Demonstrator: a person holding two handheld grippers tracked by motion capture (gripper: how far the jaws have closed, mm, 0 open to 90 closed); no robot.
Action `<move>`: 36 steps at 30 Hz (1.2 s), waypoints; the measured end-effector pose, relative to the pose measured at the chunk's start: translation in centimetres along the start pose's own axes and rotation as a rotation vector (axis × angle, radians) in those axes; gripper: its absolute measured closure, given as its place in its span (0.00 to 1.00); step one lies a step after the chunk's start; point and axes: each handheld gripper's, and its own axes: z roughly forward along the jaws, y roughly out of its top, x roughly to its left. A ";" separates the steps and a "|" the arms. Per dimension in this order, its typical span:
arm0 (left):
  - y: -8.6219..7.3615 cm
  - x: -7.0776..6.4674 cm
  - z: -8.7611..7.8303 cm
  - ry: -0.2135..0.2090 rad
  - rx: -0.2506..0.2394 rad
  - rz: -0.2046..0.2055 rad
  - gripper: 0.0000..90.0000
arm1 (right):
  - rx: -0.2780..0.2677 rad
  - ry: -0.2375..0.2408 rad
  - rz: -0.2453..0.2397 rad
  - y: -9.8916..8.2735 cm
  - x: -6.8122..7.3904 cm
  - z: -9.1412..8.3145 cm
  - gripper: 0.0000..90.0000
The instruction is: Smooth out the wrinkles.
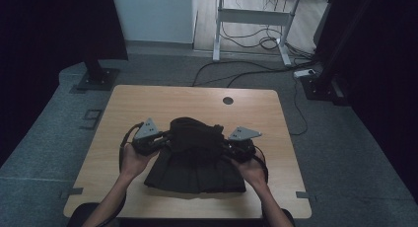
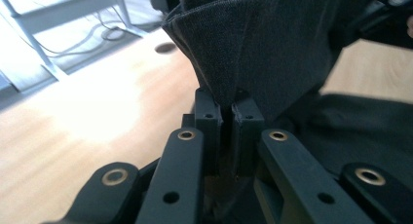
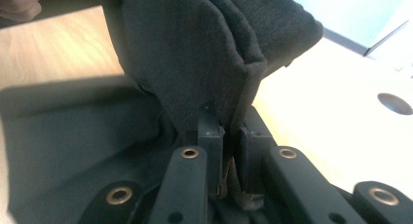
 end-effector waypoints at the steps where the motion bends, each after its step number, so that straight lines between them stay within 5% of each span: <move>1: -0.4 -0.3 -0.1 -0.011 0.006 -0.006 0.93 | 0.002 0.012 0.007 -0.4 0.2 0.0 0.92; 12: -5.3 -3.1 0.5 -0.117 0.125 -0.029 0.92 | 0.067 0.095 0.038 -4.5 2.3 0.1 0.92; 19: -5.3 -2.8 -1.5 -0.144 0.168 0.017 0.58 | 0.132 0.136 0.070 -6.0 2.0 -1.0 0.69; 24: -6.1 -1.1 -3.5 -0.114 0.242 0.044 0.47 | 0.165 0.082 0.128 -7.5 0.2 -2.3 0.59; 29: -4.8 0.5 -3.7 -0.049 0.216 -0.027 0.39 | 0.134 0.014 0.198 -6.9 -1.2 -3.3 0.47; 30: -3.5 0.7 -2.8 -0.032 0.184 -0.066 0.35 | 0.128 0.005 0.206 -6.4 -1.2 -3.2 0.43; 33: -2.0 0.2 -1.6 -0.029 0.157 -0.090 0.26 | 0.118 0.003 0.214 -5.2 -1.0 -2.6 0.35; 36: 0.1 -1.7 1.3 -0.051 0.159 -0.079 0.18 | 0.118 0.028 0.232 -3.2 0.2 0.0 0.22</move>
